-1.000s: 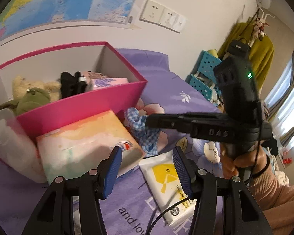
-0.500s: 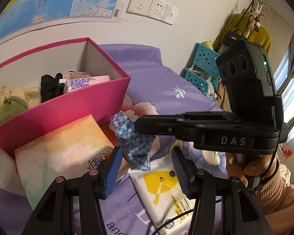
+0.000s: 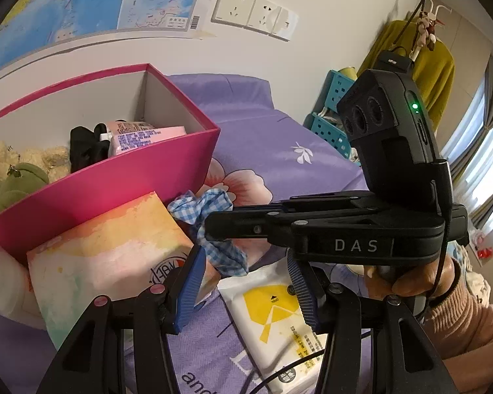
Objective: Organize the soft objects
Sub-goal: 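Carry the scrunchie into the pink box and open the right tool, then move the right tool to the clear plastic packet and grasp it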
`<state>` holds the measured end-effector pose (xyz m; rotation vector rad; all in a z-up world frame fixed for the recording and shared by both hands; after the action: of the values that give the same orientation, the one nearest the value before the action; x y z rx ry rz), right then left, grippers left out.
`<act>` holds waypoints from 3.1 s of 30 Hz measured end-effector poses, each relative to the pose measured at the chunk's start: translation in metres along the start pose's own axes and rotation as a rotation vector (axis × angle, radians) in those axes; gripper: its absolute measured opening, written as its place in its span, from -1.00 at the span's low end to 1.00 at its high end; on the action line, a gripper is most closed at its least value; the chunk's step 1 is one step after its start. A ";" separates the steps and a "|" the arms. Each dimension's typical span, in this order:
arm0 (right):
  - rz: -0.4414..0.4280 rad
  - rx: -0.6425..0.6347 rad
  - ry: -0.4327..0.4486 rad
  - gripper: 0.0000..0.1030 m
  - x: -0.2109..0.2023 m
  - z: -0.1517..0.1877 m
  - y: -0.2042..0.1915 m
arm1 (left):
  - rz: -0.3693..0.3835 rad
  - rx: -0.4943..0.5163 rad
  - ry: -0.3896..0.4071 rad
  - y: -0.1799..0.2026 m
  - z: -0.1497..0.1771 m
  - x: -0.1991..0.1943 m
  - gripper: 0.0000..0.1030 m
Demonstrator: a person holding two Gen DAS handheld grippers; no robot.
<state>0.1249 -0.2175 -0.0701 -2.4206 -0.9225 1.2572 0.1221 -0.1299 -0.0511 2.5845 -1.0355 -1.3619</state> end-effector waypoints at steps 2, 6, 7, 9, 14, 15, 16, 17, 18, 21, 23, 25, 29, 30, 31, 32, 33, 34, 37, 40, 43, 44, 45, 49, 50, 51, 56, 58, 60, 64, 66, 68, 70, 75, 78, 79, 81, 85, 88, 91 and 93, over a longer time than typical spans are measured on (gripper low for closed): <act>-0.005 -0.006 0.016 -0.84 -0.004 -0.001 -0.003 | -0.004 -0.003 0.002 0.000 -0.002 0.000 0.01; -0.036 -0.025 0.067 -0.85 -0.024 -0.007 -0.016 | 0.001 0.006 0.017 0.002 -0.010 -0.004 0.00; -0.044 -0.029 0.080 -0.85 -0.030 -0.010 -0.019 | 0.003 0.017 0.027 0.003 -0.014 -0.007 -0.04; -0.053 -0.048 0.115 -0.85 -0.041 -0.016 -0.027 | 0.009 0.038 0.046 0.007 -0.021 -0.014 -0.17; -0.071 -0.098 0.188 -0.85 -0.065 -0.039 -0.046 | 0.010 0.048 0.091 0.007 -0.045 -0.033 -0.23; -0.072 -0.109 0.202 -0.85 -0.068 -0.046 -0.050 | 0.003 0.048 0.100 0.006 -0.050 -0.037 -0.25; -0.074 -0.119 0.214 -0.85 -0.070 -0.052 -0.053 | -0.005 0.048 0.114 0.004 -0.058 -0.041 -0.26; -0.070 -0.131 0.229 -0.85 -0.073 -0.059 -0.056 | -0.008 0.047 0.122 0.002 -0.063 -0.044 -0.26; -0.069 -0.139 0.241 -0.85 -0.074 -0.066 -0.058 | -0.012 0.047 0.132 0.000 -0.069 -0.048 -0.26; -0.059 -0.158 0.267 -0.85 -0.072 -0.086 -0.062 | -0.026 0.046 0.154 -0.007 -0.088 -0.052 -0.26; -0.045 -0.166 0.278 -0.85 -0.069 -0.098 -0.061 | -0.034 0.033 0.160 -0.014 -0.102 -0.052 -0.27; -0.035 -0.165 0.284 -0.85 -0.061 -0.112 -0.059 | -0.046 0.023 0.160 -0.021 -0.112 -0.049 -0.27; 0.017 -0.166 0.283 -0.85 -0.045 -0.130 -0.051 | -0.072 -0.017 0.139 -0.040 -0.131 -0.034 -0.28; 0.030 -0.166 0.281 -0.85 -0.039 -0.134 -0.048 | -0.076 -0.027 0.129 -0.045 -0.134 -0.029 -0.28; 0.052 -0.172 0.277 -0.85 -0.033 -0.138 -0.046 | -0.081 -0.035 0.123 -0.049 -0.136 -0.026 -0.29; 0.066 -0.175 0.276 -0.85 -0.029 -0.140 -0.045 | -0.090 -0.047 0.114 -0.054 -0.138 -0.021 -0.29; 0.086 -0.181 0.273 -0.85 -0.024 -0.142 -0.043 | -0.094 -0.056 0.104 -0.057 -0.138 -0.017 -0.29; 0.096 -0.182 0.267 -0.85 -0.020 -0.144 -0.041 | -0.099 -0.068 0.093 -0.061 -0.138 -0.012 -0.28; 0.160 -0.208 0.266 -0.85 -0.009 -0.149 -0.037 | -0.114 -0.103 0.060 -0.073 -0.137 -0.001 -0.30; 0.202 -0.220 0.243 -0.85 0.004 -0.152 -0.032 | -0.130 -0.135 0.030 -0.083 -0.132 0.008 -0.30; 0.237 -0.220 0.206 -0.81 0.018 -0.153 -0.025 | -0.151 -0.160 -0.001 -0.091 -0.125 0.012 -0.30; 0.247 -0.213 0.181 -0.73 0.024 -0.153 -0.022 | -0.156 -0.167 -0.003 -0.093 -0.124 0.013 -0.30; 0.256 -0.205 0.174 -0.67 0.027 -0.153 -0.020 | -0.157 -0.171 -0.004 -0.095 -0.122 0.012 -0.30; 0.244 -0.190 0.165 -0.53 0.031 -0.150 -0.015 | -0.163 -0.174 0.001 -0.097 -0.118 0.006 -0.28; 0.240 -0.185 0.172 -0.49 0.029 -0.149 -0.014 | -0.166 -0.174 0.009 -0.097 -0.117 0.003 -0.28; 0.236 -0.183 0.172 -0.49 0.028 -0.148 -0.014 | -0.169 -0.173 0.018 -0.097 -0.115 -0.001 -0.27; 0.208 -0.162 0.183 -0.48 0.015 -0.139 -0.014 | -0.184 -0.164 0.052 -0.096 -0.109 -0.016 -0.27; 0.196 -0.159 0.192 -0.48 0.008 -0.136 -0.016 | -0.187 -0.148 0.071 -0.093 -0.106 -0.022 -0.27; 0.175 -0.153 0.200 -0.47 0.001 -0.133 -0.019 | -0.195 -0.132 0.094 -0.090 -0.102 -0.032 -0.25; 0.125 -0.153 0.217 -0.40 -0.013 -0.123 -0.027 | -0.176 -0.109 0.149 -0.082 -0.093 -0.058 -0.23; 0.091 -0.161 0.221 -0.40 -0.020 -0.116 -0.034 | -0.167 -0.098 0.181 -0.077 -0.086 -0.073 -0.15; 0.055 -0.168 0.228 -0.40 -0.027 -0.109 -0.041 | -0.162 -0.076 0.214 -0.071 -0.078 -0.089 -0.12; 0.012 -0.174 0.230 -0.40 -0.035 -0.100 -0.049 | -0.162 -0.063 0.244 -0.067 -0.067 -0.104 -0.09; -0.123 -0.179 0.192 -0.31 -0.042 -0.069 -0.065 | -0.124 -0.095 0.282 -0.067 -0.035 -0.132 0.00; -0.157 -0.193 0.154 -0.31 -0.040 -0.047 -0.075 | -0.142 -0.111 0.276 -0.070 -0.012 -0.142 0.03; -0.164 -0.198 0.139 -0.31 -0.038 -0.040 -0.078 | -0.145 -0.121 0.270 -0.072 -0.006 -0.143 0.03; -0.185 -0.206 0.102 -0.30 -0.032 -0.025 -0.083 | -0.152 -0.157 0.256 -0.078 0.011 -0.142 0.08; -0.220 -0.217 -0.005 -0.28 -0.006 0.007 -0.094 | -0.209 -0.251 0.178 -0.096 0.054 -0.124 0.08; -0.222 -0.217 -0.085 -0.28 0.017 0.029 -0.099 | -0.224 -0.318 0.128 -0.109 0.080 -0.115 0.08; -0.221 -0.197 -0.155 -0.28 0.042 0.046 -0.099 | -0.257 -0.365 0.091 -0.120 0.101 -0.113 0.08; -0.221 -0.177 -0.189 -0.28 0.056 0.055 -0.098 | -0.260 -0.389 0.066 -0.123 0.113 -0.112 0.08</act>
<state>0.0640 -0.1094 -0.0900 -2.2740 -1.3666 1.3902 0.0600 0.0593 -0.0809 2.5018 -0.3826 -1.3531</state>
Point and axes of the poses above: each gripper's, at about its wrist camera, not at the fingertips, and x roughly the way its jaws point, y to its right, z to its underside, the point moved 4 cm from there along x, roughly the way its jaws point, and after that the axes turned 2 degrees about -x, right-handed, at the moved point
